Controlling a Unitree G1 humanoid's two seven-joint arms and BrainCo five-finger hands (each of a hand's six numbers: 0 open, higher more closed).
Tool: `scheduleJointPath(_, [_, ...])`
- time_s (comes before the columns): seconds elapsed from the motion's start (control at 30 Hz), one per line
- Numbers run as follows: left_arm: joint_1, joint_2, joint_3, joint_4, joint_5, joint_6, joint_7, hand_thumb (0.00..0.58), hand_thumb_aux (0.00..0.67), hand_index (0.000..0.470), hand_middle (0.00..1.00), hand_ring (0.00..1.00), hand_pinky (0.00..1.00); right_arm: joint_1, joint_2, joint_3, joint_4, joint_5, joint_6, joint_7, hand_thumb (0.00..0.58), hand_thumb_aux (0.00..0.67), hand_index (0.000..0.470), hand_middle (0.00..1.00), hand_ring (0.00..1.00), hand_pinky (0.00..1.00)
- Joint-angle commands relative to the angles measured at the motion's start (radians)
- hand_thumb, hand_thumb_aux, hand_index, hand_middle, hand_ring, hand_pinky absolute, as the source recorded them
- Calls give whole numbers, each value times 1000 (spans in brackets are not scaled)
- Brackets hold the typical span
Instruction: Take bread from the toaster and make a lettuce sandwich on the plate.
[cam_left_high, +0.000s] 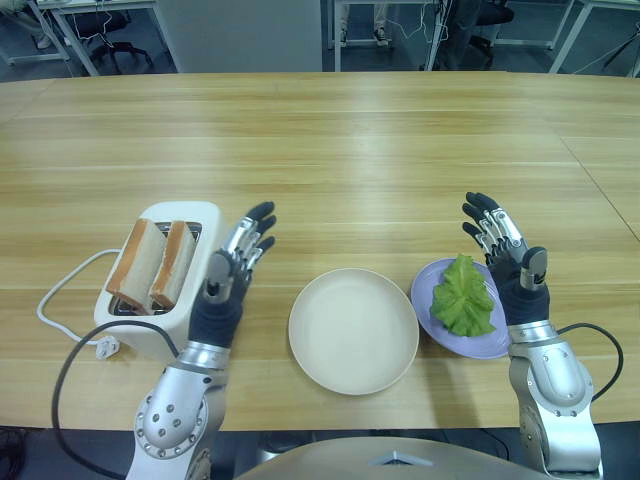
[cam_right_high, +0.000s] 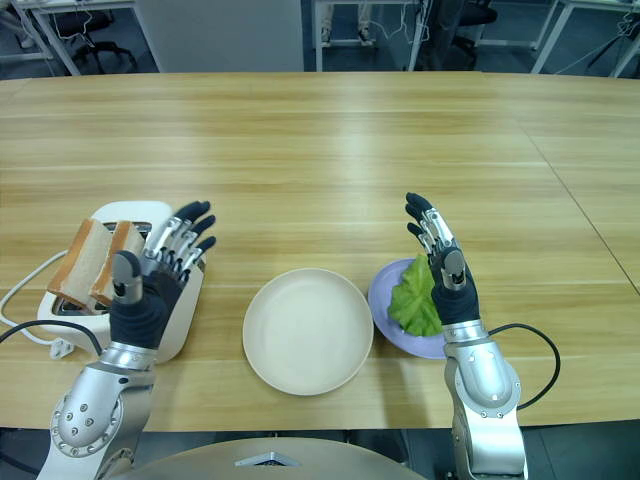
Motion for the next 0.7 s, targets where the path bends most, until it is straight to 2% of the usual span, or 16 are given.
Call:
scheduleJointPath(0.03, [1,12,-15,36,27,-37,-12,0,0,0,0,0,0,-13,-4,7,29,17,-17,18,0,0,0,0,0,0])
scheduleJointPath(0.37, [-39,25,33,19,64,-56,-7,0,0,0,0,0,0,-27,-3,12,45,11,-32,23,0,0,0,0,0,0])
scheduleJointPath(0.43, [-75,36,130,-38,73,-33,16,0,0,0,0,0,0,-30,-5,14,46,11,-33,24,0,0,0,0,0,0])
scheduleJointPath(0.5, [-160,94,299,-85,115,15,41,0,0,0,0,0,0,-31,-9,14,45,10,-33,25,0,0,0,0,0,0])
scheduleJointPath(0.6, [-272,265,525,-80,236,78,17,0,0,0,0,0,0,-33,-11,6,44,8,-31,20,0,0,0,0,0,0])
scheduleJointPath(0.7, [-308,397,648,-45,348,115,-14,0,0,0,0,0,0,-38,-14,-1,51,3,-28,14,0,0,0,0,0,0])
